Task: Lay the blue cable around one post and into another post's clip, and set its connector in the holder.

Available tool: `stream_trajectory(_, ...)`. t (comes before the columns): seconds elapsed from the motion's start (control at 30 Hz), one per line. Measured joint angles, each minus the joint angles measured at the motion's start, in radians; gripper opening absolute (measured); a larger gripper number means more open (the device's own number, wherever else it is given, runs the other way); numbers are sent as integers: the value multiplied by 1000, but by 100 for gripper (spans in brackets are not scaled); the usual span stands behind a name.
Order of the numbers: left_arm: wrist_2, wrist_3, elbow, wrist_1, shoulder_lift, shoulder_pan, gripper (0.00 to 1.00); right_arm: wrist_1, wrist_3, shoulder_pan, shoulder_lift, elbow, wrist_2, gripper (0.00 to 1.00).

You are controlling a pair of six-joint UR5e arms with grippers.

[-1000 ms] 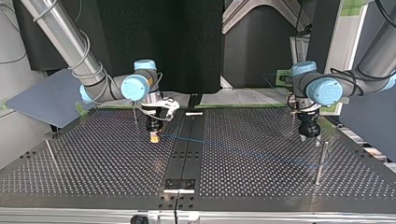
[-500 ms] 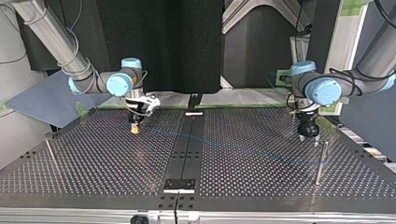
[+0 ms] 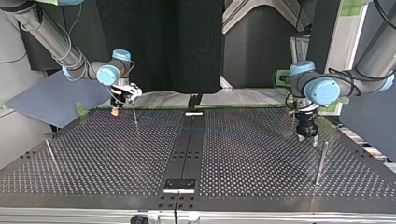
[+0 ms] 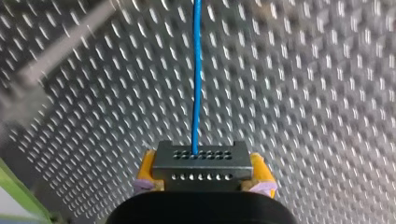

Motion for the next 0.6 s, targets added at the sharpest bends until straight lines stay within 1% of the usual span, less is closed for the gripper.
stream_trajectory(0.07,0,1,0,0,0,-1,100,-16,11,-16,-13,15,11,0)
stream_trajectory(0.1,0,2,0,-1,0,-1,100,-26,19,-25,-23,26,14,0)
stream_trajectory(0.17,-1,2,0,-1,0,-1,100,-40,32,-38,-37,40,12,0)
stream_trajectory(0.2,-1,3,0,-2,0,-2,100,-51,42,-46,-47,51,10,0)
stream_trajectory(0.3,-1,3,0,-3,0,-3,100,-78,68,-62,-73,77,5,0)
stream_trajectory(0.33,-2,3,0,-3,0,-3,100,-86,73,-65,-82,86,3,0)
stream_trajectory(0.4,-2,3,-1,-3,0,-3,100,-105,80,-71,-101,105,-6,0)
stream_trajectory(0.5,-2,3,0,-4,0,-6,100,-131,83,-76,-123,131,-24,0)
stream_trajectory(0.6,-2,3,0,-4,0,-8,100,-155,85,-80,-118,155,-30,0)
